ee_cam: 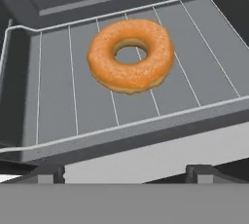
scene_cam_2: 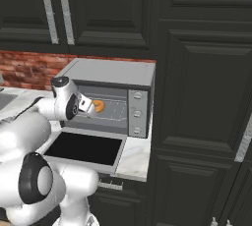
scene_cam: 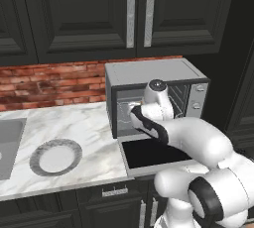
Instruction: Pick up the bagel from the plate, place it on the toaster oven rack, close the door, and set the timer.
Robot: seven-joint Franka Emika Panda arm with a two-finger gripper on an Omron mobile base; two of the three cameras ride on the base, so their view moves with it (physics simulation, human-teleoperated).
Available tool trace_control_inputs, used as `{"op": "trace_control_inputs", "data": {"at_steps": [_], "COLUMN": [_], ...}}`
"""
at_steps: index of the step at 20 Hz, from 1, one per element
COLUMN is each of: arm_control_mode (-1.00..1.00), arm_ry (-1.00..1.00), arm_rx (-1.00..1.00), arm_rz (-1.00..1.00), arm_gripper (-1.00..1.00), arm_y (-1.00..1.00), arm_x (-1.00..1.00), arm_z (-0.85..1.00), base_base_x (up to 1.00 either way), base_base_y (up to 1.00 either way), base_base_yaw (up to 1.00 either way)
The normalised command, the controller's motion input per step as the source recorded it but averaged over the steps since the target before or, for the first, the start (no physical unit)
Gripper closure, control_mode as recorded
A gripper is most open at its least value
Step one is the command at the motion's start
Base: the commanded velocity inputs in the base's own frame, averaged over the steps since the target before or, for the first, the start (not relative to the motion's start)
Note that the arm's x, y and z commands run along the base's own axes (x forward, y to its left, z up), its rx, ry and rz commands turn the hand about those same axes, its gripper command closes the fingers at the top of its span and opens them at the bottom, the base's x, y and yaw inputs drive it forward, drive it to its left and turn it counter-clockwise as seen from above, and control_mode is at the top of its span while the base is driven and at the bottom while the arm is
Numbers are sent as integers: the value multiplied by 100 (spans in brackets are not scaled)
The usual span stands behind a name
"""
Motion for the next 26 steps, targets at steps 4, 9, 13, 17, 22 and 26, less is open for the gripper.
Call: {"op": "trace_control_inputs", "data": {"at_steps": [4,9,13,17,22,26], "arm_control_mode": [-100,-100,-100,-100,-100,-100], "arm_ry": [-5,8,20,21,14,6], "arm_rx": [0,0,-11,-24,-36,-35], "arm_rz": [3,14,26,26,24,15], "arm_gripper": [-100,-100,-100,-100,-100,-100], "arm_y": [0,5,33,51,39,34], "arm_x": [-99,-83,-66,-62,-60,-54], "arm_z": [100,91,71,38,4,-3], "base_base_x": [0,0,0,0,0,0], "base_base_y": [0,0,0,0,0,0], "base_base_yaw": [0,0,0,0,0,0]}}
